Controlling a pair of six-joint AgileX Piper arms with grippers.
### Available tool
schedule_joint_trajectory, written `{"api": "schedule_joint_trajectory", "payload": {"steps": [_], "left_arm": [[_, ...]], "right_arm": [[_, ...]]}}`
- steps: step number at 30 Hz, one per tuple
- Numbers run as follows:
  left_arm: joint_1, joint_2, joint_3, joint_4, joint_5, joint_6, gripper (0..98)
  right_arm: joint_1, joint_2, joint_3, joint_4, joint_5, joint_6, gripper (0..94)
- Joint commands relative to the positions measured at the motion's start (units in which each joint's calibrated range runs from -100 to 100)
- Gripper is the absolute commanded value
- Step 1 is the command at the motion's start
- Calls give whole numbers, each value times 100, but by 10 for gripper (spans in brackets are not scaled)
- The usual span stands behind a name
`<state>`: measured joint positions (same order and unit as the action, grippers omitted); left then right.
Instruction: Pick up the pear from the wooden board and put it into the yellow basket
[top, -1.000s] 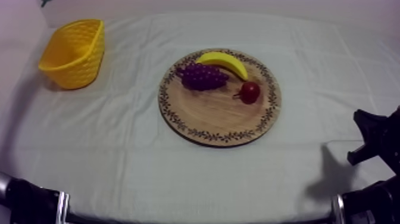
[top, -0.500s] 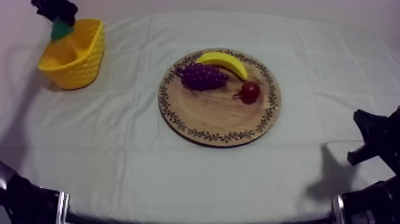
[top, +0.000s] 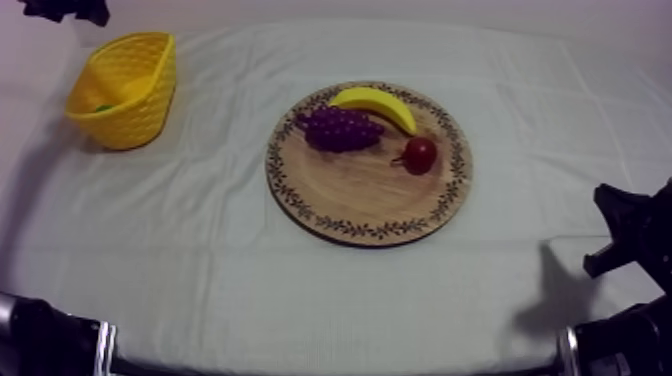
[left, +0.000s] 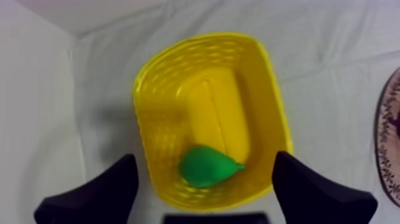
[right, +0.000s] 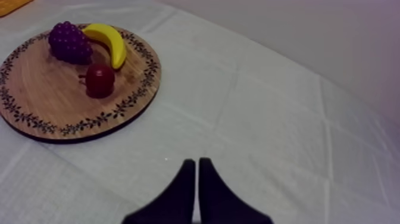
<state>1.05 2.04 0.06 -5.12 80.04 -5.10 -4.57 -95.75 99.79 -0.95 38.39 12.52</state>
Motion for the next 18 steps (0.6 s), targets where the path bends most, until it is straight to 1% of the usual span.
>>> {"api": "schedule_joint_trajectory", "payload": {"steps": [1,3,5,6,8,11,16,18], "left_arm": [[65,-1076,303,23,-43,97,768],[123,-1596,500,81,-125,156,728],[174,-2115,724,146,-254,210,667],[196,-2376,850,179,-344,233,618],[235,-2916,1151,241,-600,276,490],[280,-3755,1700,280,-1031,350,322],[261,-5108,2770,279,-1760,500,104],[250,-5737,3503,292,-2272,546,52]], "right_arm": [[-2,-1,-1,0,0,0,3],[-2,-1,-1,0,0,0,3],[-2,-1,-1,0,0,0,3],[-2,-1,-1,0,0,0,3],[-2,-1,-1,0,0,0,3],[-2,-1,-1,0,0,0,3],[-2,-1,-1,0,0,0,3],[-2,-1,-1,0,0,0,3]]}}
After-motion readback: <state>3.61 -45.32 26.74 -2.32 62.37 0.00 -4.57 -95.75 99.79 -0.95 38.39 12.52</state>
